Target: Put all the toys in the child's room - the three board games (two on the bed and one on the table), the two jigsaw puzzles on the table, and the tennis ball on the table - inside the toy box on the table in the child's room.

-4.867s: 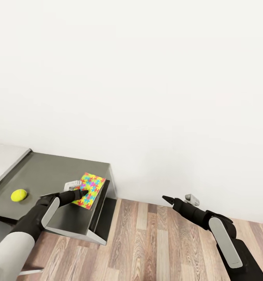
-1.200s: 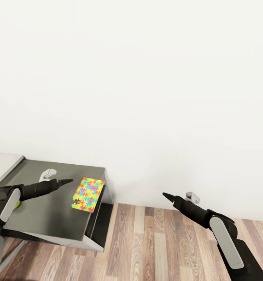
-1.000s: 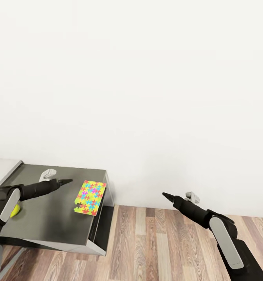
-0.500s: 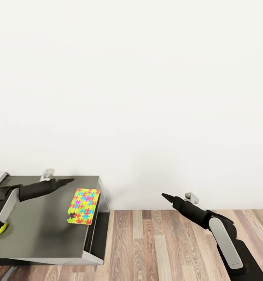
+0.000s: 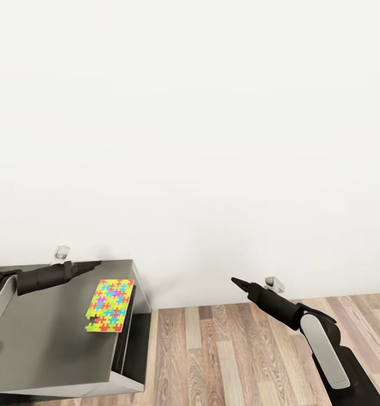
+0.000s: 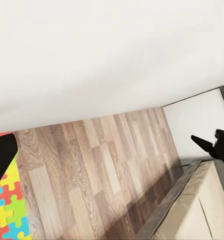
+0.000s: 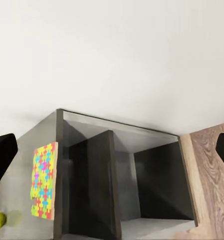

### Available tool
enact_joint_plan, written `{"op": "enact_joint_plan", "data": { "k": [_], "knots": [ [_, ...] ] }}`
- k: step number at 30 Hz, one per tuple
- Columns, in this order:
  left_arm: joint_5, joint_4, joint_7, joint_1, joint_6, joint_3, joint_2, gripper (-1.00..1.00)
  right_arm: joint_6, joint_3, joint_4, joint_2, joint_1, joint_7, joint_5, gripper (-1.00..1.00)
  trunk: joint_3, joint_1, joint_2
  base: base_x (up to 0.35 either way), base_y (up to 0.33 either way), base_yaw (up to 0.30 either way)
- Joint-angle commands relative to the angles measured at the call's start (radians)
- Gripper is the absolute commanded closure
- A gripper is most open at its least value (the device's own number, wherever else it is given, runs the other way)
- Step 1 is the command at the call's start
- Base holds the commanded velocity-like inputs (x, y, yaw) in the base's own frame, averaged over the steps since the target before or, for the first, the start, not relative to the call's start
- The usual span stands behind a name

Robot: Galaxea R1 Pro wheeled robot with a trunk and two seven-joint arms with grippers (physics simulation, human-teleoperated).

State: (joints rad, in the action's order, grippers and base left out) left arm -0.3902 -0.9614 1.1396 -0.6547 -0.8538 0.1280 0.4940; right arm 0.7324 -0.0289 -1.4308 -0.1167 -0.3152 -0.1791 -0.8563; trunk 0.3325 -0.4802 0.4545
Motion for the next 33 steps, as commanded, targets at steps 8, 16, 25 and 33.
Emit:
{"op": "enact_joint_plan", "data": {
  "k": [8, 16, 25, 33],
  "knots": [
    [-0.005, 0.001, 0.012, 0.0, -0.018, 0.002, 0.001, -1.0, -0.002, 0.038, -0.003, -0.001, -0.001, -0.033, 0.006, -1.0, -0.011, -0.001, 0.002, 0.0, 0.0, -0.025],
    [-0.008, 0.001, 0.012, 0.0, -0.034, 0.005, 0.001, -1.0, -0.044, 0.092, -0.007, -0.013, -0.002, -0.036, 0.005, -1.0, -0.006, -0.024, 0.044, 0.0, 0.0, 0.016],
    [-0.013, -0.001, 0.014, -0.001, -0.137, 0.008, 0.001, -1.0, -0.045, 0.092, -0.003, -0.011, -0.002, -0.034, 0.005, -1.0, 0.016, -0.058, 0.107, 0.0, 0.0, 0.03],
    [-0.014, -0.012, 0.056, -0.002, -0.171, 0.008, 0.003, -1.0, -0.047, 0.091, -0.011, -0.009, -0.002, -0.036, 0.005, -1.0, 0.041, -0.089, 0.163, 0.0, 0.0, 0.001]
  ]
}}
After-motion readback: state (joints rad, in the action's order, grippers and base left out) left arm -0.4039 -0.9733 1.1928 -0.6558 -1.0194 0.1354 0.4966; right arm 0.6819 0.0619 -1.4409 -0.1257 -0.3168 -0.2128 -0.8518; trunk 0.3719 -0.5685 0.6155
